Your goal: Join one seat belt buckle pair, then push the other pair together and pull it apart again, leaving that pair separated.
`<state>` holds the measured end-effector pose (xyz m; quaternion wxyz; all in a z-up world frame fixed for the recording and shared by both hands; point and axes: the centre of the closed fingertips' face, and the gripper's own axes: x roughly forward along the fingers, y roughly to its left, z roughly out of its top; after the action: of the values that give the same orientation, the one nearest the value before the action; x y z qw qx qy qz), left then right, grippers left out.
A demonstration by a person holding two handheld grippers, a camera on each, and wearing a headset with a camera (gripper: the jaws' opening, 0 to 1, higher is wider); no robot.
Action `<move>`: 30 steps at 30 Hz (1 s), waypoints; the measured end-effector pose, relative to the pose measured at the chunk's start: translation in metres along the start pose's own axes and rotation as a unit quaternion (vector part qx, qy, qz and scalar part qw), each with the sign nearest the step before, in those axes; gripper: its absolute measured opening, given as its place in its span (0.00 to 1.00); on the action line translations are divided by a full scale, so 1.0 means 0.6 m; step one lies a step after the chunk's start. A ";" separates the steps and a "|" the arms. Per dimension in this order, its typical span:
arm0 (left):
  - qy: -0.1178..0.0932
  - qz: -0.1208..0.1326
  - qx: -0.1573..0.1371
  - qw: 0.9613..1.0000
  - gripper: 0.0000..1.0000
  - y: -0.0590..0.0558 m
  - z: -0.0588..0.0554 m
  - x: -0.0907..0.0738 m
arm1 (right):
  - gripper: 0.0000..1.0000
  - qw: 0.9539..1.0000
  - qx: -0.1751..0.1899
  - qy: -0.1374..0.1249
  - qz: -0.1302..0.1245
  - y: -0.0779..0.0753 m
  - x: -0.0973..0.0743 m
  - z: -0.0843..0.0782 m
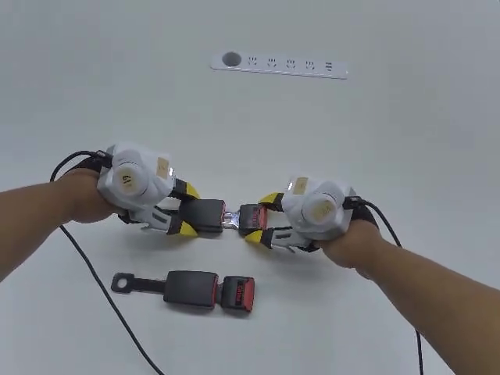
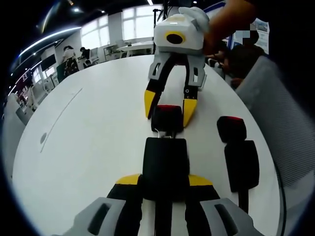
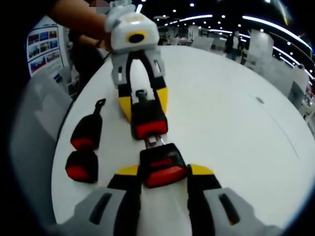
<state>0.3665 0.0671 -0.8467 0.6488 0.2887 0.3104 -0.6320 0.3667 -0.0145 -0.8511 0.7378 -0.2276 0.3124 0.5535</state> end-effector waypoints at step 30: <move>0.000 -0.001 -0.012 1.000 0.34 -0.001 -0.002 -0.001 | 0.37 1.000 0.026 0.006 -0.016 -0.041 -0.082 -0.092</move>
<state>0.3658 0.0684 -0.8467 0.6517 0.2805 0.3184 -0.6286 0.3695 -0.0921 -0.8550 0.7503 -0.2165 0.3270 0.5322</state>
